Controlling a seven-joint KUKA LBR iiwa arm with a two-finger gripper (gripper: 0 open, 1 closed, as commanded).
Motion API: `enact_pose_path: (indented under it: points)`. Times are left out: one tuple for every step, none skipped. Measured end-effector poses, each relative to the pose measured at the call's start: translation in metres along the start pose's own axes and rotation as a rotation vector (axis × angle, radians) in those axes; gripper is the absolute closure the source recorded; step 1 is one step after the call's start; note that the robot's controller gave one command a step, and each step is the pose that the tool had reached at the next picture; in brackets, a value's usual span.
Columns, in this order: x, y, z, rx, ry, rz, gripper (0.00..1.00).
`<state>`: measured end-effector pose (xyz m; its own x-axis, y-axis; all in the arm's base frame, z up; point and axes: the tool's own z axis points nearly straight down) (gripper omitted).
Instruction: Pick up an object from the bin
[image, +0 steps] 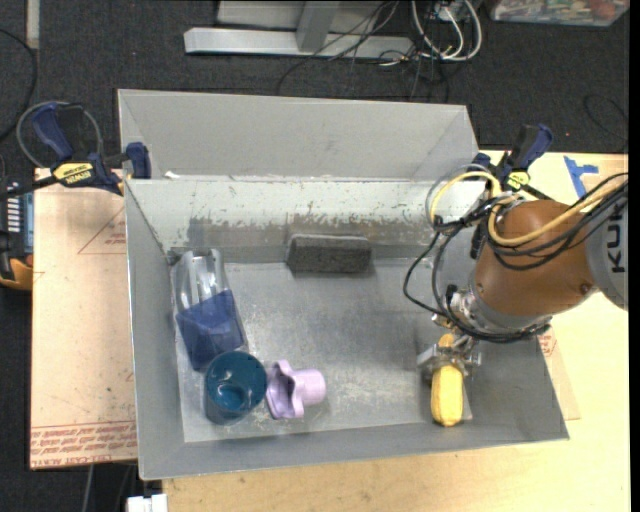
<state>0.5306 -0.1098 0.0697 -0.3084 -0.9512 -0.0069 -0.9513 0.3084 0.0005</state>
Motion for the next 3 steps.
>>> enact_pose_path:
  points:
    - [0.0, 0.002, -0.014, -0.008, 0.0, 0.002, 1.0]
    - [-0.001, 0.0, -0.035, -0.001, -0.001, 0.003, 1.0]
    - [-0.002, 0.0, -0.043, -0.001, -0.003, 0.006, 1.0]
